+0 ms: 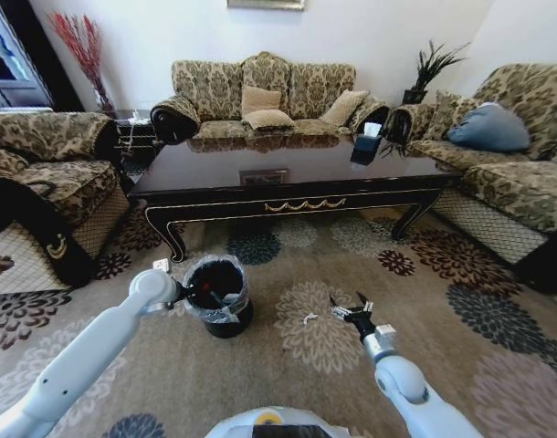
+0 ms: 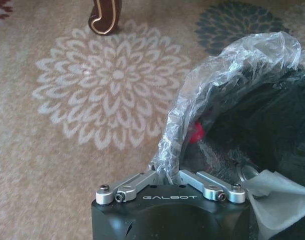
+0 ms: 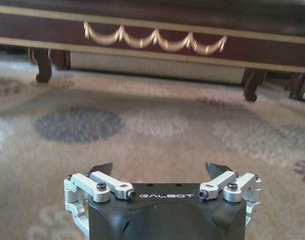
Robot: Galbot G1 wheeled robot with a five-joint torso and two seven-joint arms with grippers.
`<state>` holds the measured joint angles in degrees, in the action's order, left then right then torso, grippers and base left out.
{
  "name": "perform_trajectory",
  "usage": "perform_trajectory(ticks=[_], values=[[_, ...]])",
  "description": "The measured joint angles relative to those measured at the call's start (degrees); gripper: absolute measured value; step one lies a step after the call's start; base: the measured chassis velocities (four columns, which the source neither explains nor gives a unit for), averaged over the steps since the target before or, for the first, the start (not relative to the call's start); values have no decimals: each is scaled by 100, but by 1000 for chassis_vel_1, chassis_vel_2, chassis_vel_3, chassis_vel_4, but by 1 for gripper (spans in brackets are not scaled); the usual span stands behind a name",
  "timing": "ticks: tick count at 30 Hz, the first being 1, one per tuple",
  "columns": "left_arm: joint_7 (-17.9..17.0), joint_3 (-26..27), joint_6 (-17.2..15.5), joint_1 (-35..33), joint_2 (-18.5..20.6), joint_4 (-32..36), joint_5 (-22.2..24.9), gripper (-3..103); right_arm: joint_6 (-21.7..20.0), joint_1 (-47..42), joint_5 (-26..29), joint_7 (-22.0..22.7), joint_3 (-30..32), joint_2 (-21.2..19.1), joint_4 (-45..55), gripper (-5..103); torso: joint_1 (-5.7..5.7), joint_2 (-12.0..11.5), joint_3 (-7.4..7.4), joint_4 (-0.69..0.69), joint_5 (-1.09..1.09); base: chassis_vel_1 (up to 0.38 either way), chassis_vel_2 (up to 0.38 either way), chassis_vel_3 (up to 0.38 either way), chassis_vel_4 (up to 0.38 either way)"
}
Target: Move to the front of the table and pick up the trash from the floor, then place it into the trash bin.
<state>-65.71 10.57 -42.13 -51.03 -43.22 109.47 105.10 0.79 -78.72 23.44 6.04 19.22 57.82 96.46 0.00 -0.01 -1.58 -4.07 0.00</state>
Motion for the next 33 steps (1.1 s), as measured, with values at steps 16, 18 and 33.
perform_trajectory(ticks=[16, 18, 33], values=[[-173, 746, -1, -952, 254, 722, -54, 0, 410, 1669, -513, -299, -1272, 867, -2414, 100, 0, 0, 0, 4, -1, 0, 0, 0, 0], [-196, 800, -1, -1018, 261, 780, -55, 0, 451, 1743, -623, -313, -1310, 968, -2621, 100, 0, 0, 0, 4, -2, 0, 0, 0, 0], [-206, 1025, -1, -1305, 288, 1008, 4, 0, 773, 2058, -1402, -367, -1145, 1529, -4032, 100, 0, 0, 0, 3, -1, 0, 0, 0, 0]])
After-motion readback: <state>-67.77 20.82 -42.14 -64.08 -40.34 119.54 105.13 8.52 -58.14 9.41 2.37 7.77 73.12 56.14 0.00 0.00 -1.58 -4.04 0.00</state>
